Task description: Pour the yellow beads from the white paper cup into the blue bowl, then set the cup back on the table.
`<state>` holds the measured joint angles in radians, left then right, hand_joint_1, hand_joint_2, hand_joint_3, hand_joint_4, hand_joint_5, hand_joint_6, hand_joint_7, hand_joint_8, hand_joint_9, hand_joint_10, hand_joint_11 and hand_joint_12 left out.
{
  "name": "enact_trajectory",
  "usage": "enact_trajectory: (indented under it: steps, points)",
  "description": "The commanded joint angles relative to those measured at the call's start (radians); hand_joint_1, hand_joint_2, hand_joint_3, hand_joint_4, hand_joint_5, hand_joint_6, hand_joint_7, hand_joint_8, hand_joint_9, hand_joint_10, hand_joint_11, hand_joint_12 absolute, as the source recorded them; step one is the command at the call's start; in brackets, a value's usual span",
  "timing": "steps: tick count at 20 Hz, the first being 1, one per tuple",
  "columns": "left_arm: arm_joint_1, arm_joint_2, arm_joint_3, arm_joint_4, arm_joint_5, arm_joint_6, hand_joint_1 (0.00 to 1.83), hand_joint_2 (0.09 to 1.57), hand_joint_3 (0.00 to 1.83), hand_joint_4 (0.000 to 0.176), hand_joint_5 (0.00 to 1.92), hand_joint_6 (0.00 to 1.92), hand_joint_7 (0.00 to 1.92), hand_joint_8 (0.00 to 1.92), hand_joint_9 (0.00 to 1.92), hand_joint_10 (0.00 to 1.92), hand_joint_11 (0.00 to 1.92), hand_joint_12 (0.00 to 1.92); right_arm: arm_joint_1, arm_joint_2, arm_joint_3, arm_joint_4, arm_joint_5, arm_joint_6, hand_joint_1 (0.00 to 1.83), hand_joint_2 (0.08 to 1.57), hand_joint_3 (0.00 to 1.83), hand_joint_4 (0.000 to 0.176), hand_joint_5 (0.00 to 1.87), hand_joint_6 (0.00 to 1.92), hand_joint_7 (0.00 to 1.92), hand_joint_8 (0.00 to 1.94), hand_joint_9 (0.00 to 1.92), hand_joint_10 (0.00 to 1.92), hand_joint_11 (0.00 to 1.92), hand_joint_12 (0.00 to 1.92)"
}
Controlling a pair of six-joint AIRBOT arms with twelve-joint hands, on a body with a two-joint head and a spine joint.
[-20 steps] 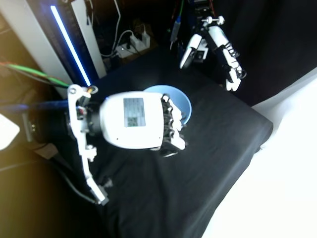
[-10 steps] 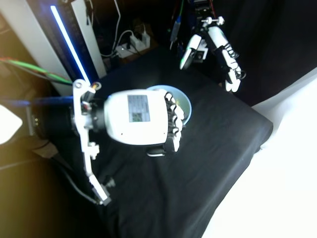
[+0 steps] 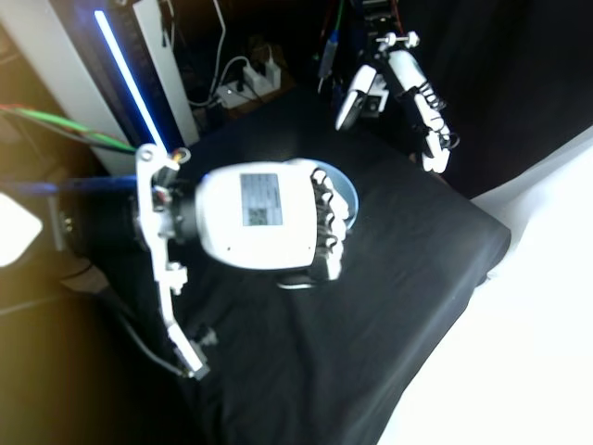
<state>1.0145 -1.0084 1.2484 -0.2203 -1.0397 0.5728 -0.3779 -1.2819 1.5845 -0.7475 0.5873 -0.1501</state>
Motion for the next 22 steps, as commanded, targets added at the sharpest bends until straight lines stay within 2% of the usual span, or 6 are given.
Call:
enact_trajectory:
  steps: [1,4,8,17,21,22]
  points:
    - [-0.015,-0.001,0.007,-0.013,-0.126,-0.011,0.63,0.91,0.00,0.000,0.05,0.00,0.29,0.00,0.21,0.00,0.00,0.56,0.022,0.018,0.009,0.101,0.121,0.003,1.25,1.11,0.00,0.000,0.94,0.87,1.07,1.01,1.04,0.59,0.50,1.33]
    - [-0.015,-0.001,0.007,-0.014,-0.127,-0.011,0.63,0.91,0.00,0.000,0.04,0.00,0.32,0.01,0.25,0.01,0.00,0.61,0.002,0.041,0.019,0.237,0.196,0.003,1.27,1.08,0.00,0.000,0.96,0.86,1.21,0.75,1.11,0.35,0.33,1.26]
    - [-0.015,-0.003,0.007,-0.016,-0.127,-0.011,0.68,0.91,0.00,0.000,0.05,0.00,0.31,0.00,0.26,0.00,0.00,0.51,-0.063,0.049,0.034,0.421,0.298,0.003,1.27,1.10,0.00,0.000,0.89,1.01,1.18,0.77,1.32,0.18,0.98,0.97]
    - [-0.015,-0.004,0.007,-0.016,-0.120,-0.012,0.64,0.87,0.00,0.049,0.13,0.00,0.33,0.00,0.25,0.00,0.00,0.54,-0.259,0.050,0.055,0.815,0.513,0.003,1.21,1.16,0.00,0.000,0.80,1.22,1.02,0.97,1.25,0.00,0.90,0.87]
    - [-0.015,-0.003,0.007,-0.015,-0.118,-0.012,0.62,0.85,0.00,0.027,0.14,0.00,0.34,0.00,0.26,0.00,0.00,0.58,-0.298,0.050,0.058,0.886,0.539,0.003,1.22,1.15,0.00,0.000,1.00,1.06,0.85,1.07,0.97,0.00,0.60,0.86]
    - [-0.015,-0.003,0.007,-0.014,-0.118,-0.012,0.63,0.86,0.00,0.030,0.13,0.00,0.33,0.00,0.26,0.00,0.00,0.56,-0.301,0.049,0.058,0.893,0.541,0.003,1.12,1.14,0.00,0.000,0.95,1.04,0.79,0.43,0.83,0.00,0.50,0.79]
